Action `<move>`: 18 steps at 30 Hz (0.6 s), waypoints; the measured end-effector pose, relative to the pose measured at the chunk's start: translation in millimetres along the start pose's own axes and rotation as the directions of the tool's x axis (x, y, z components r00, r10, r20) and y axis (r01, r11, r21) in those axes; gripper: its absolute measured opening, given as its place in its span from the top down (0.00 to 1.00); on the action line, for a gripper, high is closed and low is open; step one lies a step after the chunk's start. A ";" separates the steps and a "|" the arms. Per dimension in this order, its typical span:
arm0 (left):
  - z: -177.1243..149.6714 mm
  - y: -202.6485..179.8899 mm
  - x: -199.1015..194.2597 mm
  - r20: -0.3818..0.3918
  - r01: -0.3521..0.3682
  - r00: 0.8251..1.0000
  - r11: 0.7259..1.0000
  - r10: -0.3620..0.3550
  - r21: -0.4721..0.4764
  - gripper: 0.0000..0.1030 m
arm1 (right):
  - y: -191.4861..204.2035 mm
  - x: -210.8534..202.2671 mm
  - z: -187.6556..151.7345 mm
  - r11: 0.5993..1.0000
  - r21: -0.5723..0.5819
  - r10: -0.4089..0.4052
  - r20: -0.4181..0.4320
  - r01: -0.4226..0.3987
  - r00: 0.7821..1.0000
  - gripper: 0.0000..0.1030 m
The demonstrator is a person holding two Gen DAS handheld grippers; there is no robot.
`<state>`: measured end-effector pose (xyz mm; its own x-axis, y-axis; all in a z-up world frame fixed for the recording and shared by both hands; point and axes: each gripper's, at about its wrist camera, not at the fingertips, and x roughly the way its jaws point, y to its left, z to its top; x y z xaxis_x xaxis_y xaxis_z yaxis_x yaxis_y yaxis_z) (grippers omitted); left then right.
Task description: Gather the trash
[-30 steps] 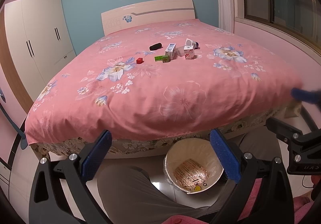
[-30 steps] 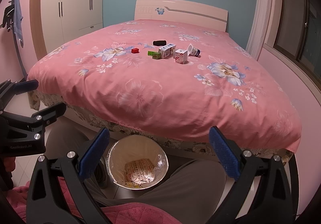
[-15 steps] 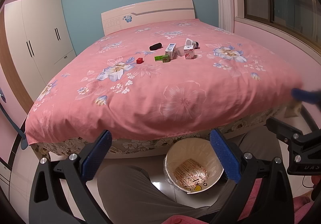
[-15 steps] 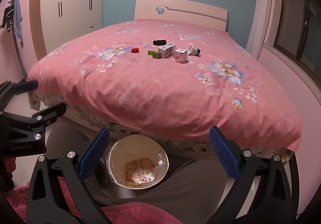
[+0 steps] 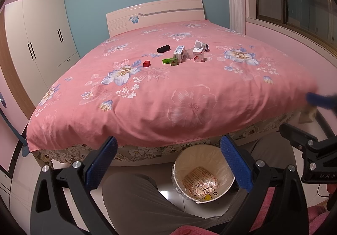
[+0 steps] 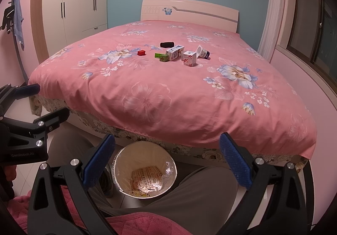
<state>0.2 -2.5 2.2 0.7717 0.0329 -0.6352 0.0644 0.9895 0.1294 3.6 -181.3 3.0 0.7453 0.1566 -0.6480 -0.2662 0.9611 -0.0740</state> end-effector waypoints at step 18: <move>-0.1 2.8 -0.7 -0.006 0.004 1.000 1.000 -0.004 -0.001 0.03 | -0.4 -0.8 -0.2 1.000 -0.001 -0.002 0.001 0.002 1.000 0.06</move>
<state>-0.3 0.2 2.9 0.7676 0.0296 -0.6402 0.0670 0.9897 0.1262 3.0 -181.8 3.3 0.7465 0.1549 -0.6471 -0.2654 0.9611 -0.0761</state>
